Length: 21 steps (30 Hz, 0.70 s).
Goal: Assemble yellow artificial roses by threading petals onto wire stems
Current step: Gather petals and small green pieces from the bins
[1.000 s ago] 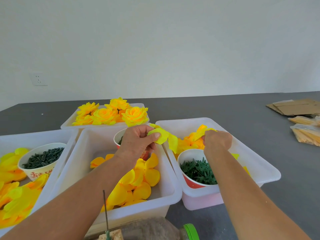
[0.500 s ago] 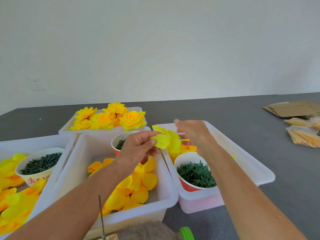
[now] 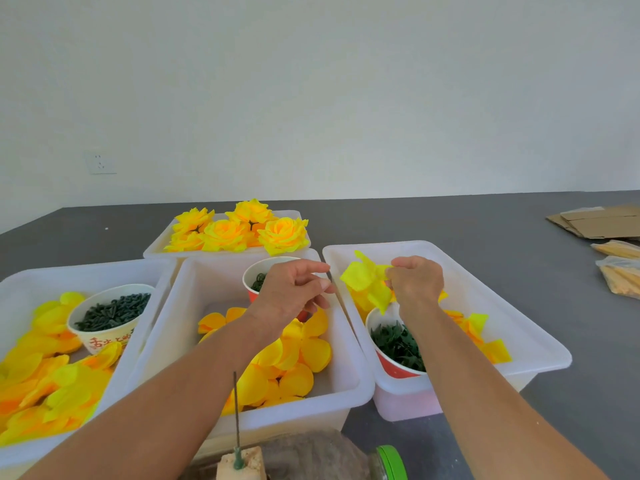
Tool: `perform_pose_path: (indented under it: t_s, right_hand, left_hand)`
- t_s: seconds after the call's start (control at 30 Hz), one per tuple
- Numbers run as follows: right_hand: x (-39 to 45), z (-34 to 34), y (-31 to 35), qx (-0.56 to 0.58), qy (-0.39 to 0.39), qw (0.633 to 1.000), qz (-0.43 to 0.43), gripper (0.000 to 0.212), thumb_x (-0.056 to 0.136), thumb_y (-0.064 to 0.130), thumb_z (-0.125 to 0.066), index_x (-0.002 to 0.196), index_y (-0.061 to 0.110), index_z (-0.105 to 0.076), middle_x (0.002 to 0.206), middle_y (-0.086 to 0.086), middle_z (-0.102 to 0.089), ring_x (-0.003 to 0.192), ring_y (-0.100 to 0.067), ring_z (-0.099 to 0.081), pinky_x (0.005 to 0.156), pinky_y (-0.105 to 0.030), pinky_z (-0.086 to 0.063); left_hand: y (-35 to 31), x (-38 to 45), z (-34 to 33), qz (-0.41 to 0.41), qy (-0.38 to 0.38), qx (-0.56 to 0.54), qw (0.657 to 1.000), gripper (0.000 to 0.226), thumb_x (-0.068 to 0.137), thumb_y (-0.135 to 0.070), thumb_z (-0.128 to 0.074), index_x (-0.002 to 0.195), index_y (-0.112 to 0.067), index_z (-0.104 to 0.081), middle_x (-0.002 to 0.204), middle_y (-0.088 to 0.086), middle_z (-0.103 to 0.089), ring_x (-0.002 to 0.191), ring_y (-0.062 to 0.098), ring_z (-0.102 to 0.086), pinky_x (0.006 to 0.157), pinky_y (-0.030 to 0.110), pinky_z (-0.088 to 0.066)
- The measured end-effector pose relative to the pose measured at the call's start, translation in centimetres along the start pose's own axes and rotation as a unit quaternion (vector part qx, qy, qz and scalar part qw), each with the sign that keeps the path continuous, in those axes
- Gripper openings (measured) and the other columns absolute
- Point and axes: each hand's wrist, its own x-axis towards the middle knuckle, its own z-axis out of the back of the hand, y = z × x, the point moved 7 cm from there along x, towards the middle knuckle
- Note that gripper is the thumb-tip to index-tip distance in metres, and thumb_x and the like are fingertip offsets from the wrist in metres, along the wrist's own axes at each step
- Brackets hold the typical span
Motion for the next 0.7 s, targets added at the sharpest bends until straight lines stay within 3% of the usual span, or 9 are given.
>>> perform_pose_path:
  t_s: [0.07,0.17,0.27,0.4,0.47,0.57,0.7]
  right_hand:
    - [-0.1,0.1,0.5,-0.083,-0.004,0.996,0.039,0.023,0.082,-0.002,-0.054,0.100,0.002,-0.069,0.111,-0.014,-0.065,0.103,-0.032,-0.062,0.095,-0.037,-0.046]
    - [-0.8,-1.0,0.5,-0.230,0.048,0.971,0.054,0.024,0.087,0.005,-0.046,0.100,-0.003,-0.065,0.106,-0.018,-0.064,0.102,-0.032,-0.059,0.074,-0.029,-0.042]
    - [-1.3,-2.2,0.2,-0.324,0.092,0.941,0.039,0.025,0.086,0.008,-0.046,0.102,-0.002,-0.063,0.106,-0.018,-0.064,0.102,-0.034,-0.059,0.082,-0.033,-0.046]
    - [-2.3,-2.6,2.2,-0.389,0.074,0.908,0.140,0.027,0.090,0.014,-0.045,0.107,0.006,-0.064,0.112,-0.012,-0.062,0.111,-0.032,-0.053,0.086,-0.034,-0.044]
    - [-3.2,-2.9,3.7,-0.367,0.087,0.903,0.204,0.026,0.090,0.014,-0.046,0.100,0.006,-0.069,0.108,-0.012,-0.065,0.107,-0.032,-0.054,0.085,-0.034,-0.044]
    - [-5.3,-3.9,6.0,-0.261,0.138,0.916,0.271,0.023,0.087,0.014,-0.054,0.079,-0.001,-0.070,0.085,-0.015,-0.069,0.087,-0.031,-0.060,0.078,-0.035,-0.047]
    - [-9.4,-5.7,7.8,-0.139,0.215,0.915,0.310,0.017,0.084,0.013,-0.063,0.075,0.002,-0.073,0.067,-0.007,-0.065,0.069,-0.022,-0.055,0.067,-0.030,-0.041]
  left_hand:
    - [-0.2,-0.1,0.1,0.002,-0.006,0.003,1.000,0.019,0.090,-0.001,-0.056,0.105,-0.010,-0.063,0.079,0.005,-0.071,0.054,0.007,-0.063,0.052,0.021,-0.051]
    - [-0.8,0.0,0.8,-0.015,-0.034,0.012,0.999,0.017,0.090,0.000,-0.055,0.104,-0.005,-0.064,0.076,0.005,-0.070,0.054,0.007,-0.063,0.053,0.020,-0.051]
    - [-1.2,0.1,1.3,-0.025,-0.047,0.009,0.999,0.016,0.090,0.001,-0.054,0.102,0.000,-0.064,0.075,0.007,-0.069,0.051,0.008,-0.061,0.052,0.020,-0.051]
    - [-2.8,0.4,2.3,-0.042,-0.063,0.045,0.996,0.016,0.092,-0.001,-0.053,0.101,0.002,-0.065,0.075,0.006,-0.068,0.050,0.008,-0.058,0.050,0.017,-0.047]
    - [-4.0,0.6,3.1,-0.058,-0.074,0.068,0.993,0.014,0.092,-0.002,-0.052,0.094,-0.001,-0.065,0.076,0.008,-0.068,0.048,0.005,-0.058,0.050,0.016,-0.047]
    - [-5.1,0.5,4.2,-0.072,-0.086,0.092,0.989,0.015,0.092,-0.003,-0.052,0.085,-0.009,-0.064,0.074,0.008,-0.068,0.046,0.005,-0.058,0.050,0.018,-0.047]
    - [-5.1,-0.5,7.2,-0.071,-0.115,0.138,0.981,0.019,0.091,-0.004,-0.054,0.076,-0.013,-0.062,0.065,0.000,-0.065,0.042,0.003,-0.056,0.045,0.015,-0.046]
